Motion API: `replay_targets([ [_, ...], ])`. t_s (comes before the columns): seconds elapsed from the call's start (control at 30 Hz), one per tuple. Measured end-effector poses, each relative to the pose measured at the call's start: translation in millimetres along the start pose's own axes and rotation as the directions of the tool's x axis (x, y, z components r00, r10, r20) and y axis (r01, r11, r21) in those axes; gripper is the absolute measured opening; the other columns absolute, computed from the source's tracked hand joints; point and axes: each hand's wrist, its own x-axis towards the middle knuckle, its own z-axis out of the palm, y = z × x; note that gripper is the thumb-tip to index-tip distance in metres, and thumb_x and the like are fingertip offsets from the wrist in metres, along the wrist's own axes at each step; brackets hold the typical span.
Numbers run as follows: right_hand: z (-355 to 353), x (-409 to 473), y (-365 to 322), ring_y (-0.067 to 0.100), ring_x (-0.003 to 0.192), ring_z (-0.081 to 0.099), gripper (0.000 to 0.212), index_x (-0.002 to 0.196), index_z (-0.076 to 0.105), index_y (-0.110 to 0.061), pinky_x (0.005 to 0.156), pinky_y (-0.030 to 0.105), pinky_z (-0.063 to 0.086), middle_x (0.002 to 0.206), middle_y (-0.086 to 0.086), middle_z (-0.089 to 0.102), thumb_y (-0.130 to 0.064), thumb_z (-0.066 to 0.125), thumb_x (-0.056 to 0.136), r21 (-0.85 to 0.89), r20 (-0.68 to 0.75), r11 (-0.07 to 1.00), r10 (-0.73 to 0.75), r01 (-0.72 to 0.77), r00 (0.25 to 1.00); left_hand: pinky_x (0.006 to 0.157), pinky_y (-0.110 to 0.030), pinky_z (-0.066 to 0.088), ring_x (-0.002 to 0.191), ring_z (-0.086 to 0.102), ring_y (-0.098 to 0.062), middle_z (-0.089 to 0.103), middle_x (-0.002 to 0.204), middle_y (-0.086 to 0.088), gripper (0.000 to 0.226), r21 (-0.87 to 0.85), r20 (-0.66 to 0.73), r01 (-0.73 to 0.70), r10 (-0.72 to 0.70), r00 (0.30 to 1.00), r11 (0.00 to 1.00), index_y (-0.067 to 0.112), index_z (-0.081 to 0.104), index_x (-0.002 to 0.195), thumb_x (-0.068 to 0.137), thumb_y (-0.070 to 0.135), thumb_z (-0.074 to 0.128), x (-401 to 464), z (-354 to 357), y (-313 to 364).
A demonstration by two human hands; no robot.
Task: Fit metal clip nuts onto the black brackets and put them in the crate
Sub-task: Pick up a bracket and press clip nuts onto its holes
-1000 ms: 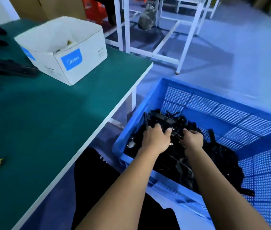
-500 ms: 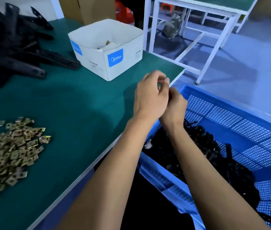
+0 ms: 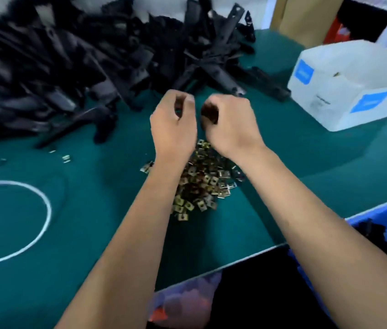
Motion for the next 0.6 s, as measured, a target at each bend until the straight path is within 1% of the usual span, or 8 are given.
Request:
replay_targets([
  [0.07,22,15,-25,0.031,0.109,0.059,0.022,0.11,0.07,-0.019,0.089,0.041,0.052,0.112,0.008,0.065,-0.023,0.069,0.089,-0.051,0.051,0.996,-0.072,0.075,0.996,0.069,-0.008,0.038,0.074,0.055,0.011,0.06,0.079,0.018,0.014,0.083,-0.052,0.011,-0.007,0.999,0.996,0.021,0.065,0.094,0.102,0.023,0.055,9,-31,-24],
  [0.17,55,37,-60,0.032,0.125,0.048,0.037,0.13,0.062,-0.024,0.097,0.043,0.05,0.128,0.01,0.054,-0.023,0.069,0.094,-0.082,0.166,0.985,-0.136,0.152,0.977,0.067,-0.004,0.036,0.072,0.054,0.007,0.058,0.077,0.018,0.014,0.144,-0.169,0.109,-0.084,0.982,0.984,0.018,0.067,0.097,0.102,0.022,0.054,23,-67,-50],
  [0.27,84,51,-87,0.036,0.134,0.036,0.051,0.14,0.054,-0.027,0.096,0.044,0.051,0.137,0.012,0.047,-0.012,0.065,0.093,-0.14,0.278,0.96,-0.198,0.244,0.94,0.066,-0.003,0.036,0.072,0.054,0.011,0.056,0.077,0.017,0.013,0.064,-0.349,0.194,-0.16,0.923,0.979,0.015,0.066,0.093,0.101,0.016,0.055,35,-82,-60],
  [0.37,107,58,-106,0.038,0.14,0.026,0.062,0.149,0.043,-0.03,0.099,0.045,0.05,0.142,0.013,0.042,-0.013,0.063,0.093,-0.175,0.34,0.942,-0.214,0.286,0.916,0.072,-0.012,0.036,0.081,0.053,-0.003,0.061,0.089,0.006,0.011,0.079,-0.488,0.237,-0.17,0.856,0.968,0.009,0.065,0.096,0.098,0.013,0.055,37,-89,-63],
  [0.43,118,59,-114,0.038,0.141,0.023,0.059,0.149,0.038,-0.031,0.101,0.047,0.044,0.145,0.013,0.04,-0.021,0.06,0.095,-0.2,0.367,0.936,-0.204,0.291,0.908,0.076,-0.017,0.032,0.089,0.051,-0.012,0.061,0.102,-0.002,0.013,0.129,-0.544,0.277,-0.165,0.822,0.952,0.008,0.065,0.1,0.097,0.014,0.054,38,-91,-64],
  [0.5,126,59,-116,0.036,0.14,0.024,0.045,0.141,0.047,-0.028,0.103,0.048,0.037,0.144,0.012,0.04,-0.03,0.057,0.098,-0.224,0.358,0.932,-0.192,0.284,0.914,0.076,-0.018,0.033,0.09,0.052,-0.014,0.062,0.105,-0.004,0.011,0.096,-0.561,0.31,-0.206,0.802,0.946,0.009,0.063,0.099,0.097,0.014,0.053,41,-92,-64],
  [0.57,130,58,-116,0.033,0.133,0.028,0.029,0.121,0.063,-0.024,0.102,0.046,0.036,0.137,0.008,0.042,-0.039,0.056,0.097,-0.187,0.326,0.957,-0.154,0.224,0.933,0.08,-0.021,0.042,0.091,0.06,-0.018,0.067,0.101,-0.006,0.009,-0.053,-0.568,0.359,-0.324,0.757,0.932,0.013,0.059,0.09,0.096,0.013,0.053,46,-94,-66],
  [0.6,130,58,-117,0.032,0.129,0.029,0.027,0.111,0.068,-0.027,0.101,0.046,0.035,0.133,0.006,0.042,-0.046,0.057,0.096,-0.143,0.325,0.972,-0.132,0.187,0.936,0.082,-0.026,0.048,0.091,0.064,-0.021,0.068,0.096,-0.005,0.011,-0.15,-0.569,0.384,-0.398,0.72,0.911,0.016,0.057,0.085,0.094,0.012,0.053,49,-97,-68],
])
